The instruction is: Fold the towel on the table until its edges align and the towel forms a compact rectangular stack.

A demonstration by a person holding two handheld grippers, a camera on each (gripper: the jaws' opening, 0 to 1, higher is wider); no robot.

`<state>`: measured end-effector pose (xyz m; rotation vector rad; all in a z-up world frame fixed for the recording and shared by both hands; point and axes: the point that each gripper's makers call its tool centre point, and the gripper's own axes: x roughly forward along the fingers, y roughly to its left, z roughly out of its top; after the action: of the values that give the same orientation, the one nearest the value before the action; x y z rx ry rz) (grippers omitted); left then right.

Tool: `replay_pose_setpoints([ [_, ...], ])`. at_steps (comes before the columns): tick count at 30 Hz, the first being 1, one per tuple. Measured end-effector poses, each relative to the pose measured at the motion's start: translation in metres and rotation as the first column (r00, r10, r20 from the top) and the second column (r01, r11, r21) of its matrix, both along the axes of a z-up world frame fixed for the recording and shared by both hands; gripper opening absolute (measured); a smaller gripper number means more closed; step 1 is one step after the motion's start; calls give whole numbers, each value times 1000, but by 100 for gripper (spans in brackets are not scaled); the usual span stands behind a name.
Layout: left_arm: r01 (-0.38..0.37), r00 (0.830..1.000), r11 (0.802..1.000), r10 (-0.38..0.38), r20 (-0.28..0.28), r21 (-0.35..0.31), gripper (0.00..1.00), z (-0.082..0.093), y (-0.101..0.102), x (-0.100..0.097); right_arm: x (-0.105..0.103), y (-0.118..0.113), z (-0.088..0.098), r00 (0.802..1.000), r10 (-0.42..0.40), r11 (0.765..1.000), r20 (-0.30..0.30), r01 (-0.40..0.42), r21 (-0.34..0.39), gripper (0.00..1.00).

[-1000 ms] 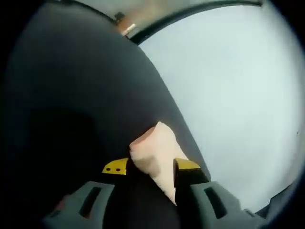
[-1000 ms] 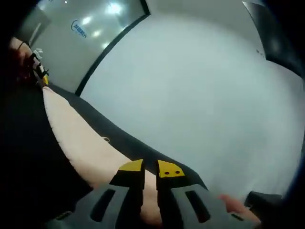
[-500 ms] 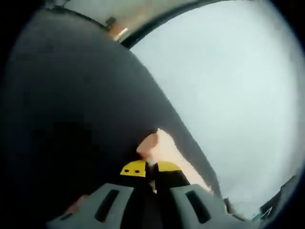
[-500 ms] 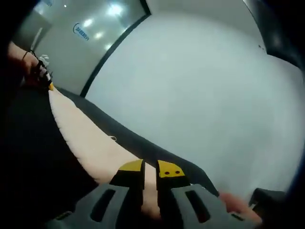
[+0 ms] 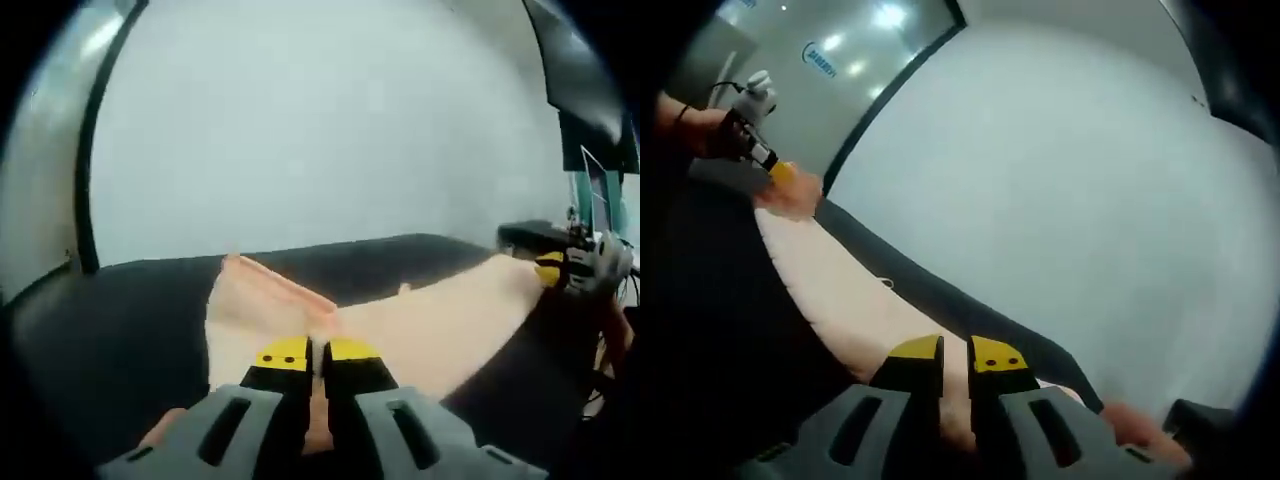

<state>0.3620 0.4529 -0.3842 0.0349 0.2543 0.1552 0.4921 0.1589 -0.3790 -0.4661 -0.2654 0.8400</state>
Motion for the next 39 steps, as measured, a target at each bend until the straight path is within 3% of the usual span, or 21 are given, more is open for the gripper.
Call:
replay_pose_setpoints([
  [3,51,998,998,-50,-25,48,7,-6,-21,13,0,0,-1,1000,2,1000,-4,-3,-4,7],
  [7,109,993,993,-106,-59,46,7,-17,-47,29,0,0,-2,1000,1,1000,-2,-1,-8,7],
  [9,157,981,987,-150,-121,47,7,-30,-58,32,2,-2,-3,1000,-6,1000,-5,6,-14,7],
  [12,208,969,978,-202,-144,23,7,-38,-72,38,3,-3,-3,1000,-10,1000,-11,10,-10,7],
  [14,237,962,971,-229,-151,39,7,-40,-83,39,3,-4,-2,1000,-11,1000,-11,11,-4,7],
  [16,259,956,963,-244,-162,77,7,-40,-90,41,3,-3,-2,1000,-9,1000,-14,9,-2,7],
  [21,299,944,951,-282,-171,84,7,-41,-109,45,2,-3,-3,1000,-10,1000,-11,10,-6,7],
  [22,309,936,946,-284,-209,98,7,-46,-111,43,2,-2,-3,1000,-10,1000,-12,10,-8,7],
  [24,332,929,932,-296,-221,147,8,-50,-113,45,3,-3,-4,1000,-15,1000,-16,15,-15,7],
  [27,360,916,929,-334,-224,86,9,-51,-120,40,3,-3,-4,1000,-20,1000,-12,20,-16,7],
  [29,366,914,925,-338,-222,98,9,-47,-121,37,4,-3,-4,1000,-23,1000,-14,23,-16,7],
  [32,410,893,903,-369,-259,128,18,-53,-124,33,5,-4,-5,999,-31,999,-15,30,-20,7],
  [33,437,876,896,-403,-264,81,24,-55,-131,29,6,-3,-5,999,-31,999,-15,30,-19,7],
  [35,517,830,856,-496,-257,20,45,-52,-149,21,6,-4,-5,999,-36,999,-13,36,-22,7],
  [36,531,820,847,-518,-244,-14,47,-47,-156,18,8,-5,-5,999,-42,999,-16,42,-25,7],
  [38,578,800,816,-565,-201,5,42,-24,-160,14,9,-6,-6,999,-50,998,-19,49,-27,7],
  [39,576,803,818,-564,-191,5,38,-13,-154,13,10,-7,-5,998,-53,998,-19,52,-24,7],
])
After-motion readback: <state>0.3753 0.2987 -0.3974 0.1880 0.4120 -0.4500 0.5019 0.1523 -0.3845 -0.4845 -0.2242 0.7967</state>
